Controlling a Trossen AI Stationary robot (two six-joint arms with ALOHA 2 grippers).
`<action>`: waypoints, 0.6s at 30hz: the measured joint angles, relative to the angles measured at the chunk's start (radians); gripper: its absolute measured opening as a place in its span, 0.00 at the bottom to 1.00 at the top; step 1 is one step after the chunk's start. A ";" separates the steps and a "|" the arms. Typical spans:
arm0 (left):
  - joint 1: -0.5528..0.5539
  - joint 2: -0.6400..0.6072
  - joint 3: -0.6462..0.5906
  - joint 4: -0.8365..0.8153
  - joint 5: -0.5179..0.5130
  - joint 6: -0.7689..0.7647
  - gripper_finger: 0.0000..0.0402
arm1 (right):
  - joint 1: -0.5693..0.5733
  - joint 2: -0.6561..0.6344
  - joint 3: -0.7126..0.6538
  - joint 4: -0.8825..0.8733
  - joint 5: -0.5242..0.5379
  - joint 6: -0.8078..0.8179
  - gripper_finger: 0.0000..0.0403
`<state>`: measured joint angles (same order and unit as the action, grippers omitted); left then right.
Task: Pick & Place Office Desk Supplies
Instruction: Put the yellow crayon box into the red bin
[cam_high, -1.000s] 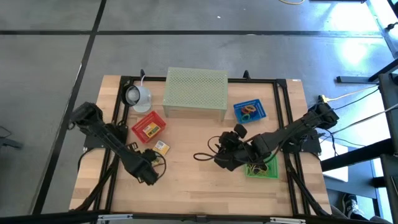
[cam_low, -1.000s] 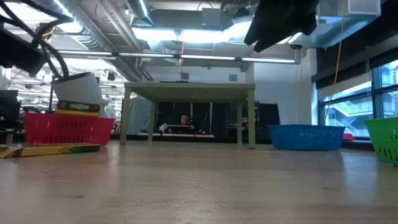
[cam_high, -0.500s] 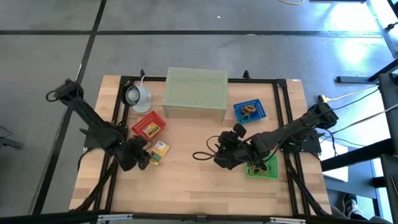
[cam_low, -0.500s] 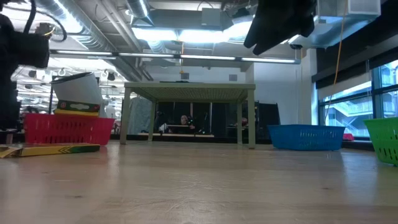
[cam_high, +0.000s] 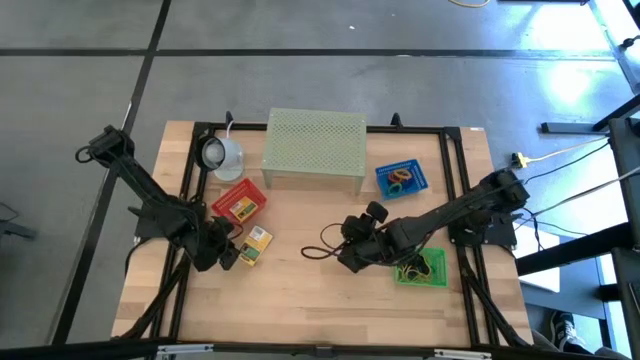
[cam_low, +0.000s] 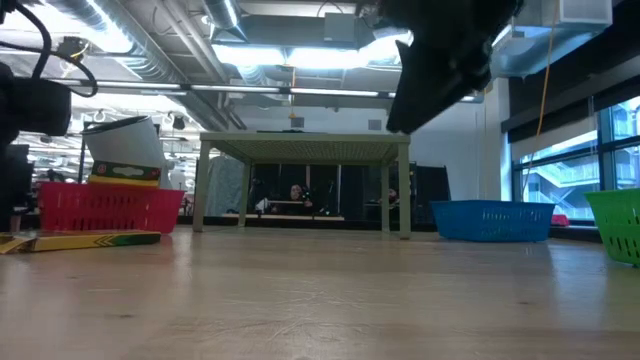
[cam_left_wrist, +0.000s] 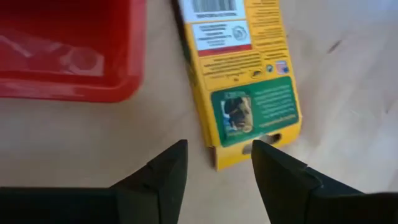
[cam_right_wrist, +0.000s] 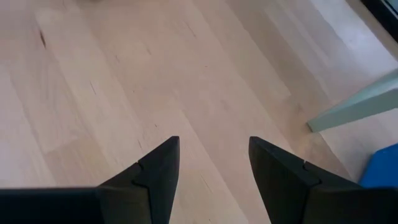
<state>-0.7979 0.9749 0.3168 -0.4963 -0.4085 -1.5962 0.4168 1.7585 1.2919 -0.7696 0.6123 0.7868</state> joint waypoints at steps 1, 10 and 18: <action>0.000 0.001 0.000 -0.003 0.000 -0.006 0.44 | -0.003 0.010 0.000 0.002 0.000 -0.008 0.48; 0.000 0.059 0.000 0.027 0.013 -0.030 0.46 | -0.003 0.024 0.000 0.011 0.005 -0.014 0.48; 0.000 0.112 0.001 0.103 0.011 -0.040 0.46 | -0.003 0.024 0.000 0.011 0.004 -0.014 0.48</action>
<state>-0.7979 1.0874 0.3182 -0.3938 -0.3979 -1.6367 0.4141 1.7824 1.2915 -0.7586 0.6167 0.7727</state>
